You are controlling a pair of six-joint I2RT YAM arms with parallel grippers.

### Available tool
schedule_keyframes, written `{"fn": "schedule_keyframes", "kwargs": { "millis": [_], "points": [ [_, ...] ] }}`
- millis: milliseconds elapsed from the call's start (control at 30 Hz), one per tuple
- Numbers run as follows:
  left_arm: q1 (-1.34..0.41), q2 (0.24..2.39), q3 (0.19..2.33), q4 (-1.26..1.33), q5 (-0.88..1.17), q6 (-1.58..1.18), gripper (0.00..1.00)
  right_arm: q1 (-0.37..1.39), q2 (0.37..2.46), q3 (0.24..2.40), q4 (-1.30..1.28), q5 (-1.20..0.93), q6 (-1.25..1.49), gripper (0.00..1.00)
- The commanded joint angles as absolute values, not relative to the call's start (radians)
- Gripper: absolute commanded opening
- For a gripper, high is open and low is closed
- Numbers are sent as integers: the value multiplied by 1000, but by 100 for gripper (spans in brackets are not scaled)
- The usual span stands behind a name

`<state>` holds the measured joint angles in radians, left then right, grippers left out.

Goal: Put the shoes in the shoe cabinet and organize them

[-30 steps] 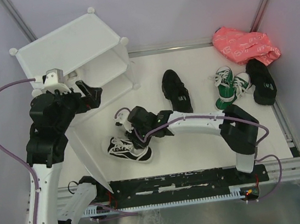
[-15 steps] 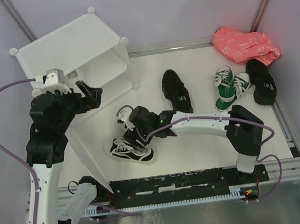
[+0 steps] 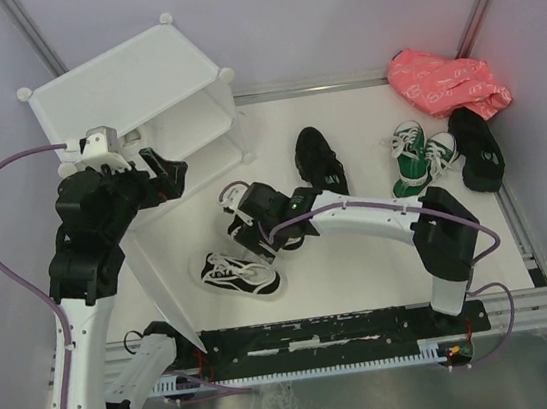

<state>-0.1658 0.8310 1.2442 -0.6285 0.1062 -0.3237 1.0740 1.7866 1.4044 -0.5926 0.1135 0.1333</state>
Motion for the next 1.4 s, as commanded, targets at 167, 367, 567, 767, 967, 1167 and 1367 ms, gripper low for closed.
{"fn": "schedule_keyframes", "kwargs": {
  "millis": [167, 367, 567, 767, 967, 1167, 1367],
  "points": [
    [-167, 826, 1260, -620, 100, -301, 100, 1002, 1884, 1484, -574, -11, 131, 54],
    [-168, 818, 1257, -629, 83, -296, 99, 1002, 1888, 1501, -543, -123, 116, 24],
    [-168, 818, 1240, -624, 84, -301, 99, 1029, 1846, 1515, -494, -170, 96, 20],
    [-168, 817, 1238, -624, 84, -300, 99, 1039, 1866, 1511, -519, -185, 97, 22],
    [-168, 812, 1225, -625, 81, -297, 99, 1040, 1775, 1447, -542, -131, 120, 73],
    [-168, 814, 1218, -617, 93, -303, 99, 1040, 1700, 1479, -614, -100, 138, 99],
    [-168, 813, 1212, -621, 81, -304, 99, 1044, 1718, 1470, -643, -179, 119, 99]
  ]
}}
